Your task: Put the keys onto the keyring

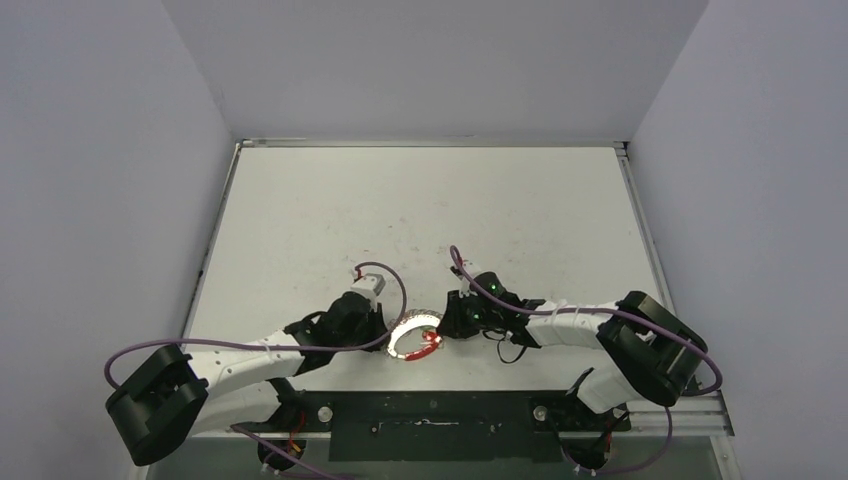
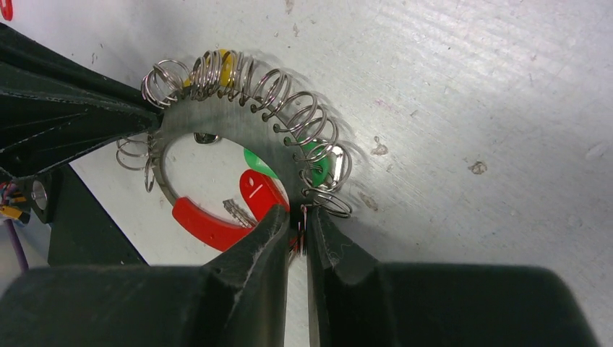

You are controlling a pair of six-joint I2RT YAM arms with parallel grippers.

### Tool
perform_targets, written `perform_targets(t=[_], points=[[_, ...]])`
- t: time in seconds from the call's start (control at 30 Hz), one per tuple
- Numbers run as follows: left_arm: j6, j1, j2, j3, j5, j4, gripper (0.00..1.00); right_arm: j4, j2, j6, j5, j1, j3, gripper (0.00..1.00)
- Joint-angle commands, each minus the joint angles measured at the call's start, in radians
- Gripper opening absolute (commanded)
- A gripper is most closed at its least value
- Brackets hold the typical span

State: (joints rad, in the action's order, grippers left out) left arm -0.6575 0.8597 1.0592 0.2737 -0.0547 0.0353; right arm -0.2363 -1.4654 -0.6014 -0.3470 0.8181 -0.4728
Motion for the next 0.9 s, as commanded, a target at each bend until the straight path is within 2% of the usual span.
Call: perform_targets(t=[0.0, 0.17, 0.37, 0.43, 0.5, 0.6, 0.7, 0.87], points=[[0.115, -0.009, 0.077, 0.09, -0.055, 0.036, 0.01, -0.05, 0.026, -0.054, -0.036, 0.05, 0.04, 0.07], [0.239, -0.014, 0.145, 0.175, -0.097, 0.03, 0.02, -0.056, 0.087, -0.117, -0.023, 0.103, 0.088, 0.07], [0.38, -0.019, 0.224, 0.257, -0.121, 0.028, 0.07, -0.082, 0.156, -0.211, 0.047, 0.221, 0.117, 0.1], [0.412, -0.02, 0.242, 0.28, -0.113, 0.029, 0.1, -0.121, 0.154, -0.251, 0.068, 0.26, 0.129, 0.19], [0.429, -0.021, 0.25, 0.308, -0.108, 0.013, 0.23, -0.153, 0.148, -0.268, 0.083, 0.284, 0.133, 0.33], [0.442, -0.021, 0.245, 0.352, -0.102, -0.03, 0.4, -0.148, 0.155, -0.269, 0.09, 0.287, 0.124, 0.49], [0.43, -0.021, 0.203, 0.368, -0.109, -0.1, 0.48, -0.071, 0.202, -0.245, 0.124, 0.268, 0.094, 0.58], [0.316, -0.019, 0.023, 0.283, -0.092, -0.136, 0.52, 0.069, 0.304, -0.192, 0.129, 0.156, 0.058, 0.68]])
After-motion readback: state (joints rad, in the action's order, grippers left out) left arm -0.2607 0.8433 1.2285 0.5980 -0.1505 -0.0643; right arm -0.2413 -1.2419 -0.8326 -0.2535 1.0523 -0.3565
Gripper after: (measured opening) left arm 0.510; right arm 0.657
